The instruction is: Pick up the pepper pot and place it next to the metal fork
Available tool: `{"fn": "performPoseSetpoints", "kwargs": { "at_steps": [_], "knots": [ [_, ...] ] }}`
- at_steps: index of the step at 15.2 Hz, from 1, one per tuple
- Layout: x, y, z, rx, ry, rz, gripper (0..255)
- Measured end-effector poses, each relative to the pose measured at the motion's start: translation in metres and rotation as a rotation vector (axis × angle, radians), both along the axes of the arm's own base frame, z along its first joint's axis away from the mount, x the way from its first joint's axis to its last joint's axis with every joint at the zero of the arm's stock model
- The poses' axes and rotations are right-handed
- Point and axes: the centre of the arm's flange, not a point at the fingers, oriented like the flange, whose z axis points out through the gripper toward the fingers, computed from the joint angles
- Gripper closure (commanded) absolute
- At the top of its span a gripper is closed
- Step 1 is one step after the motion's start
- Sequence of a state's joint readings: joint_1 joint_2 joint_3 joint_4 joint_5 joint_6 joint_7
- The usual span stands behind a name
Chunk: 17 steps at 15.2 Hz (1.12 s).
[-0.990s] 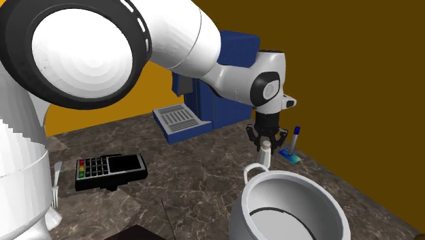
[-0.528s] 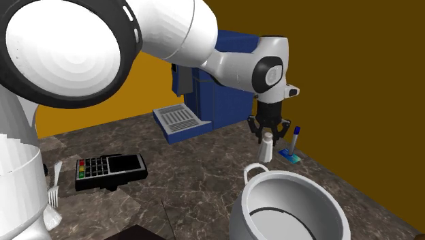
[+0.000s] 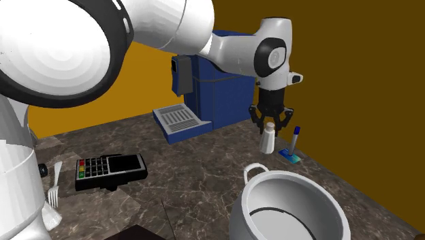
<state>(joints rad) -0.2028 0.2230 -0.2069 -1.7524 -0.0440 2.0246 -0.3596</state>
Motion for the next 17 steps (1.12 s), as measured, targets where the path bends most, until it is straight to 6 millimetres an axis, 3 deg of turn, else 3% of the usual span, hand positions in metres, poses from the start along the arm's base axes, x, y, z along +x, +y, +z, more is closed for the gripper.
{"fn": "performPoseSetpoints", "kwargs": {
  "at_steps": [15,17],
  "knots": [
    [0.0,0.0,0.079,0.0,0.0,0.0,255],
    [-0.006,0.016,0.082,0.0,0.0,0.0,255]
  ]
}}
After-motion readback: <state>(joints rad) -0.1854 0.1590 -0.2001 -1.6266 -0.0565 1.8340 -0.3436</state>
